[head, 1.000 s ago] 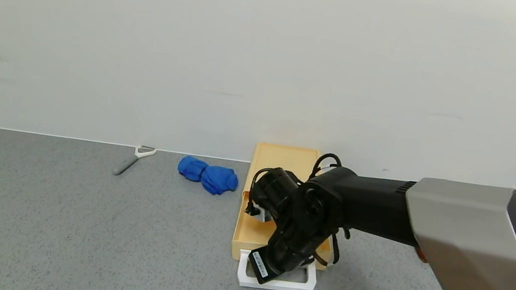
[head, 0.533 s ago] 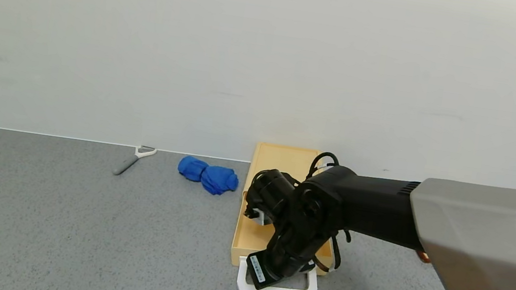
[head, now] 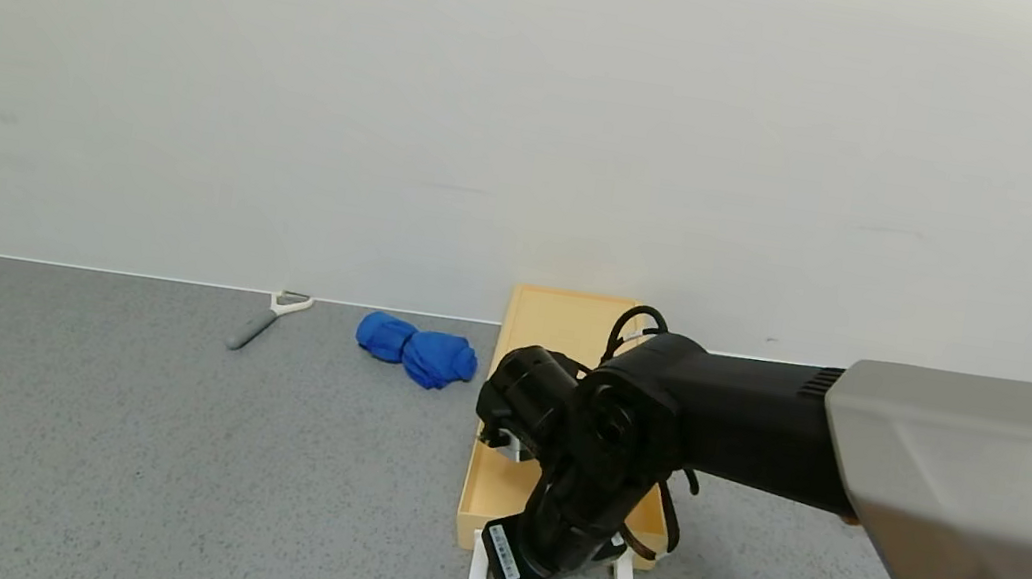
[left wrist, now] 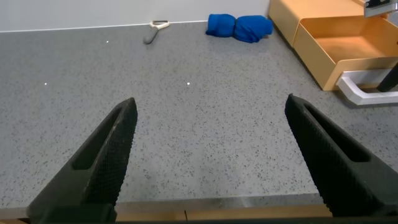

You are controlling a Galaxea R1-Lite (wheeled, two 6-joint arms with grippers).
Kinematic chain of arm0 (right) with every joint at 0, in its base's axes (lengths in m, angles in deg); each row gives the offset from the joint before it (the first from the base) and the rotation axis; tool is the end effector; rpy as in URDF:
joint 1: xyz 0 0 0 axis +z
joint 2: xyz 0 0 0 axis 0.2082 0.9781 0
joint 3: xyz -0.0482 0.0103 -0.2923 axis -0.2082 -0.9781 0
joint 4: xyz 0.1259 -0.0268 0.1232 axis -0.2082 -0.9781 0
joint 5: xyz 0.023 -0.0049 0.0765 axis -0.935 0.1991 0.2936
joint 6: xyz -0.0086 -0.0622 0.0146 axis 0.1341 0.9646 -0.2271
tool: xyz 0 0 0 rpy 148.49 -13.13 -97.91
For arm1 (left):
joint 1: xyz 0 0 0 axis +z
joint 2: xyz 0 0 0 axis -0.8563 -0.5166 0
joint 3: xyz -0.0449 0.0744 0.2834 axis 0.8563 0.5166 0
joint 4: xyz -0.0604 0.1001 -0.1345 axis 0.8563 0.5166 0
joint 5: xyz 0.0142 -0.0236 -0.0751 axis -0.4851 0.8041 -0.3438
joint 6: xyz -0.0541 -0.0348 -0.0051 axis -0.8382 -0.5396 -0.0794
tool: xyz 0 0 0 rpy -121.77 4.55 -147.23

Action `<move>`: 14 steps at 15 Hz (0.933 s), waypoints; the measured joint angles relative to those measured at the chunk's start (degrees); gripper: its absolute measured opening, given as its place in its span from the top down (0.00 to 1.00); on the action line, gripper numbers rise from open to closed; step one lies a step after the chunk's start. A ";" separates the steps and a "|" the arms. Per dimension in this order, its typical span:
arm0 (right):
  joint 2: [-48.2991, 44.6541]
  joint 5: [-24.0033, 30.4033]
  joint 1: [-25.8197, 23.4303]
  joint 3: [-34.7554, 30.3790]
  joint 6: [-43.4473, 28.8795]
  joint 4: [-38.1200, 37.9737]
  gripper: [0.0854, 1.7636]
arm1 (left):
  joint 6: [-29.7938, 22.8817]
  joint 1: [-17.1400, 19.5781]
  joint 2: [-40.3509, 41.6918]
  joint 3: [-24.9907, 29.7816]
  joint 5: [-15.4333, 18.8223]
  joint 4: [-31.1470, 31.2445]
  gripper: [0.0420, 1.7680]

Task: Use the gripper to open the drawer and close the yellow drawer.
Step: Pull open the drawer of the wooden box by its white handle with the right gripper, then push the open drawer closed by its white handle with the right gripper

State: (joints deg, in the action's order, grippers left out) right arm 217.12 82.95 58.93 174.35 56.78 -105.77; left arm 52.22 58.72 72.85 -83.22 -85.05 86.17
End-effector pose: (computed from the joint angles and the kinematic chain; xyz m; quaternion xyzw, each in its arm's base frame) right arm 0.2880 0.3189 0.0668 -0.0899 0.6271 0.2550 0.7305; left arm 0.0095 -0.0002 0.0761 0.0024 0.0000 -0.0024 1.0000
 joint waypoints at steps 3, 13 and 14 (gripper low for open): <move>-0.34 0.05 0.39 0.00 -1.40 -0.40 0.98 | 0.00 0.00 -0.01 0.00 0.00 0.00 0.03; -11.58 -0.26 0.83 -0.91 -0.89 -4.71 0.98 | 0.00 0.00 0.00 0.00 0.00 0.00 0.03; -14.01 -0.33 0.44 -1.82 -0.33 -4.79 0.98 | 0.00 0.00 0.00 0.00 0.00 0.00 0.03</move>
State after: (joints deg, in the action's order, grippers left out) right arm 203.11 82.62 59.37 172.53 56.45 -110.56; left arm 52.22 58.72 72.85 -83.22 -85.05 86.17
